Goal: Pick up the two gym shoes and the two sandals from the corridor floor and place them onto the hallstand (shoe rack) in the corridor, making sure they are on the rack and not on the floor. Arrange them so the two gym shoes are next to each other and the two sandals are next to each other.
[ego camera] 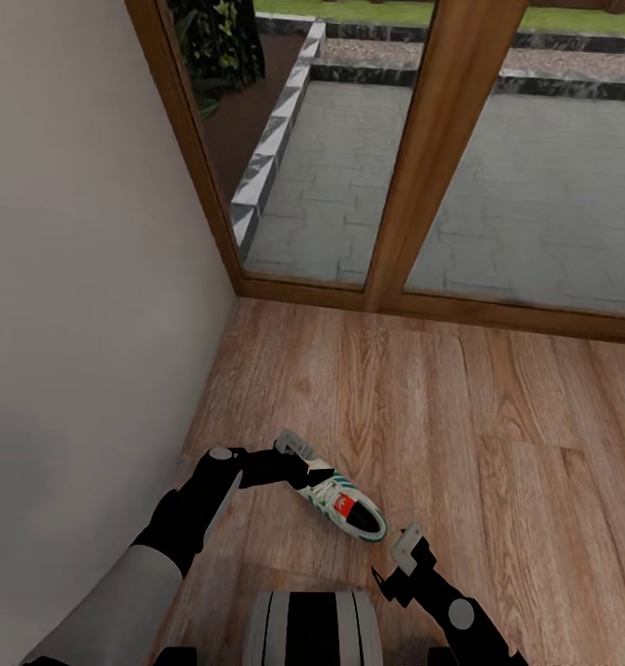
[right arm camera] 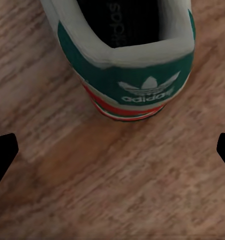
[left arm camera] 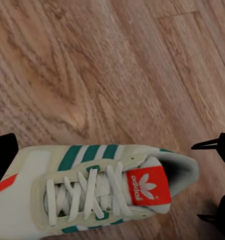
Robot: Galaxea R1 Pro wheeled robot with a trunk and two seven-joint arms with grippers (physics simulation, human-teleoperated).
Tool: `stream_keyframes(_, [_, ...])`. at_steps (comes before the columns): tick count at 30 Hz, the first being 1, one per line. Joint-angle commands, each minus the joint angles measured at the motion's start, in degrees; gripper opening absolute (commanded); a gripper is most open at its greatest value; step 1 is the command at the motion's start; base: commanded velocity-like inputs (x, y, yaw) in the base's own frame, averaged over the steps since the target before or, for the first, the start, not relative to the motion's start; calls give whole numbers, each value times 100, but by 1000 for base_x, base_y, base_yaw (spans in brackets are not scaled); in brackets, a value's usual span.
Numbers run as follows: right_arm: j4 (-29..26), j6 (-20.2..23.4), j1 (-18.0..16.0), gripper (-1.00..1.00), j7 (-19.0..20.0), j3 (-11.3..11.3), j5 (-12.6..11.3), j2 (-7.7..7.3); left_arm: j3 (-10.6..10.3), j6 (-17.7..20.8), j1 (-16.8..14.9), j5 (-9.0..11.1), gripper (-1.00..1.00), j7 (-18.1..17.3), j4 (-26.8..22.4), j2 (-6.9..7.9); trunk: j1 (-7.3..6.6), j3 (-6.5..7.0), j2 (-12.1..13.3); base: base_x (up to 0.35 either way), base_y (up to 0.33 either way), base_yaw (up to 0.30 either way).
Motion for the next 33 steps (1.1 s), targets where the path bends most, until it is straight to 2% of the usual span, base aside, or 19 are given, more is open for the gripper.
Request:
stream_keyframes(1, [-4, -22, -1, 100, 9, 1, 60, -2, 11, 26, -1, -42, 100, -32, -9, -3, 1, -26, -3, 0, 0, -11])
stream_keyframes(6, [-4, -20, -2, 100, 9, 1, 60, -1, 11, 25, -1, -42, 100, -33, -10, -3, 14, -137, -9, 0, 0, -6])
stream_keyframes(33, [-4, -25, -1, 100, 9, 1, 60, -2, 11, 16, 25, -43, 100, -34, -10, -3, 14, -137, -9, 32, 0, 0])
